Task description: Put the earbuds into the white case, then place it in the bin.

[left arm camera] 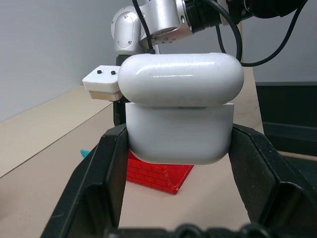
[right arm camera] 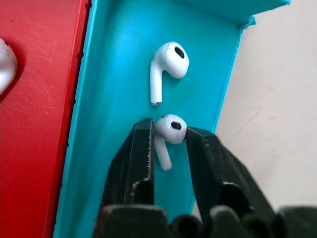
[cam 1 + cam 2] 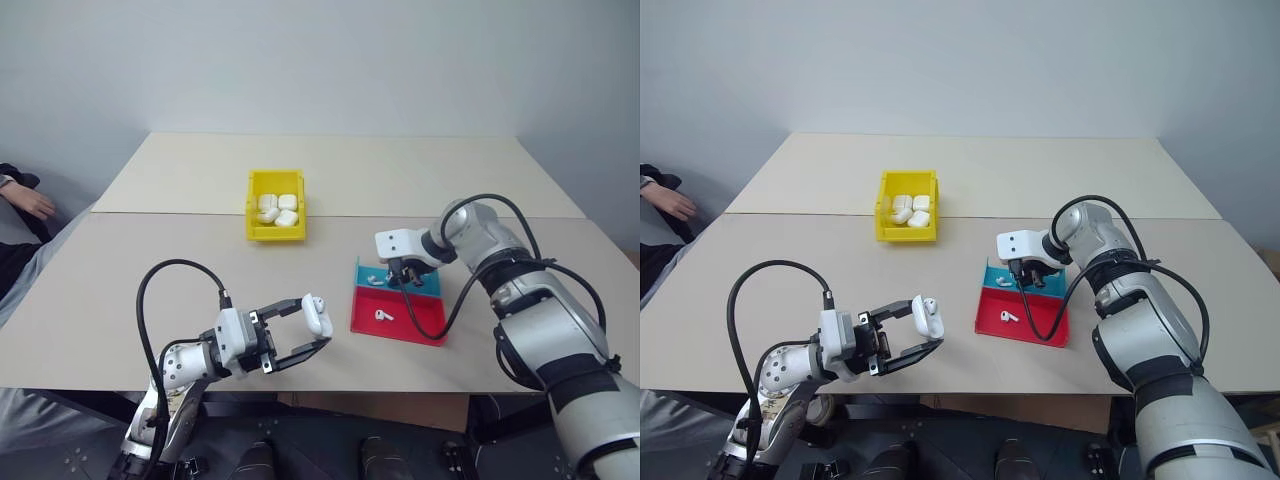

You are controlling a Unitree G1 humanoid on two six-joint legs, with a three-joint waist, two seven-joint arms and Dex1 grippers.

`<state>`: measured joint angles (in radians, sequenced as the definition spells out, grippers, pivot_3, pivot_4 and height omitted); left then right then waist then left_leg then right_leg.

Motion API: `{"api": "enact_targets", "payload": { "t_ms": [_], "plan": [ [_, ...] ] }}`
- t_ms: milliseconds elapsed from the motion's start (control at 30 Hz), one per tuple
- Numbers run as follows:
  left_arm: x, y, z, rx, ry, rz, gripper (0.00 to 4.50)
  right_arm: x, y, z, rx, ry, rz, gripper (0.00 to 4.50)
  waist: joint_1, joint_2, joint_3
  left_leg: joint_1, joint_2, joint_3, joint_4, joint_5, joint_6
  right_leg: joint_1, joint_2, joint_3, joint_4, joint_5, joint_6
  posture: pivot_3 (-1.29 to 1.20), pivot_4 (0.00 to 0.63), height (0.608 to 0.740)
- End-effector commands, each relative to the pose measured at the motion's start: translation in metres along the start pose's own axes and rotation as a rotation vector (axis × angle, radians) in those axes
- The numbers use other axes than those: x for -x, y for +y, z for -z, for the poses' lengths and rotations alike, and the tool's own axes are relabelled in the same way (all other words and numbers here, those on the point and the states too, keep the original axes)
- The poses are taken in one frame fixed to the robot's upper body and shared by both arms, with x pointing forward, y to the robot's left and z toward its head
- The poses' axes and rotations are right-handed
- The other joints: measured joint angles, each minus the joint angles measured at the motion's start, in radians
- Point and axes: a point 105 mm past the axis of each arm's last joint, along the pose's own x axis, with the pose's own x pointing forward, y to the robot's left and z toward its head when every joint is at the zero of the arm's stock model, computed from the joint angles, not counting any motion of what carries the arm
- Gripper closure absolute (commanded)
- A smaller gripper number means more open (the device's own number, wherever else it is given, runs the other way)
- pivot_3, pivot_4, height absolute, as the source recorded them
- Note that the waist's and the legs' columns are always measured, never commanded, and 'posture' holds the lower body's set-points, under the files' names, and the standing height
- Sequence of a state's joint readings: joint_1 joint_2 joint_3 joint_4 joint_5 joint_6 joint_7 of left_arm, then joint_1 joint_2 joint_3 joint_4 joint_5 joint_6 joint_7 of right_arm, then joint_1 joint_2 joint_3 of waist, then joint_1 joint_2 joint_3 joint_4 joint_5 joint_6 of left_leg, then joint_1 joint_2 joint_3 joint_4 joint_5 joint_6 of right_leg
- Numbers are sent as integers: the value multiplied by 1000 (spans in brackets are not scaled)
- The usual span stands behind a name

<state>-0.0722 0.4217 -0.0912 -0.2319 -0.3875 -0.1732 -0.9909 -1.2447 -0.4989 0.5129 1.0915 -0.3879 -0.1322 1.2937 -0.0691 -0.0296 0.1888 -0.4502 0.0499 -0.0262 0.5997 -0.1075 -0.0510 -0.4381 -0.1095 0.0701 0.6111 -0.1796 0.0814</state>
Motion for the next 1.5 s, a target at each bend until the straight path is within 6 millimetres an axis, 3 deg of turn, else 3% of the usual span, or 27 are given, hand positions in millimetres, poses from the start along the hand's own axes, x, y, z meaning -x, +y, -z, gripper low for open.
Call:
{"api": "enact_targets", "payload": {
  "t_ms": [33, 333, 500, 600, 700, 867, 967, 1100, 1300, 1500],
  "plan": [
    [-2, 0, -10, -41, -32, 5, 1752, 6, -6, -3, 2, -11, 23, 3883, 0, 0, 0, 0, 0, 0, 0, 0, 0, 0, 0, 0, 0, 0, 0, 0, 150, 740],
    [-4, 1, -11, -48, -38, 6, 1752, 19, -15, -11, -12, -67, 80, 3883, 0, 0, 0, 0, 0, 0, 0, 0, 0, 0, 0, 0, 0, 0, 0, 0, 150, 740],
    [-11, 6, -25, -53, -103, -9, 1752, 71, -27, -37, -112, -323, 257, 3883, 9, 1, 1, -1, 0, 0, 0, 0, 0, -1, 0, 0, 0, 0, 0, 0, 150, 740],
    [-15, 7, -34, -56, -137, 1, 1752, 111, -9, -55, -175, -536, 311, 3883, 25, 1, 1, -1, 0, 0, 0, 0, 0, 0, 0, 0, 0, -2, 1, 0, 150, 740],
    [-21, 12, -43, -48, -182, 12, 1752, 155, 22, -73, -246, -805, 329, 3883, 35, 1, 1, -1, 0, 0, 0, 0, 0, 0, 0, 0, 0, -4, 1, 0, 150, 740],
    [-32, 20, -53, -22, -239, 37, 1752, 192, 81, -91, -321, -1139, 208, 3883, 49, 1, 0, -1, 0, 0, 4, 0, 0, 2, 0, 0, 0, -4, 1, 0, 150, 740],
    [-39, 22, -58, -5, -270, 69, 1752, 196, 109, -95, -337, -1253, 155, 3883, 51, 1, 0, 0, 0, -1, 7, 0, 0, 5, 0, 0, -1, -4, 1, 0, 150, 740],
    [-48, 21, -63, 11, -306, 126, 1752, 186, 123, -107, -421, -1351, 101, 3883, 38, 2, 0, 1, 0, 0, 8, 0, 0, 9, 0, 0, -7, -4, 1, 0, 150, 740],
    [-53, 17, -70, 34, -337, 186, 1752, 173, 129, -122, -452, -1385, 125, 3883, 20, 2, -1, -1, 1, -1, 7, -1, 0, 15, 0, -1, -24, -3, 1, 0, 150, 740],
    [-54, 14, -70, 28, -331, 206, 1752, 164, 130, -128, -453, -1380, 138, 3883, 25, 2, -1, -2, 1, -1, 7, -1, 0, 15, 0, -1, -21, -3, 1, 0, 150, 740]
  ]
}}
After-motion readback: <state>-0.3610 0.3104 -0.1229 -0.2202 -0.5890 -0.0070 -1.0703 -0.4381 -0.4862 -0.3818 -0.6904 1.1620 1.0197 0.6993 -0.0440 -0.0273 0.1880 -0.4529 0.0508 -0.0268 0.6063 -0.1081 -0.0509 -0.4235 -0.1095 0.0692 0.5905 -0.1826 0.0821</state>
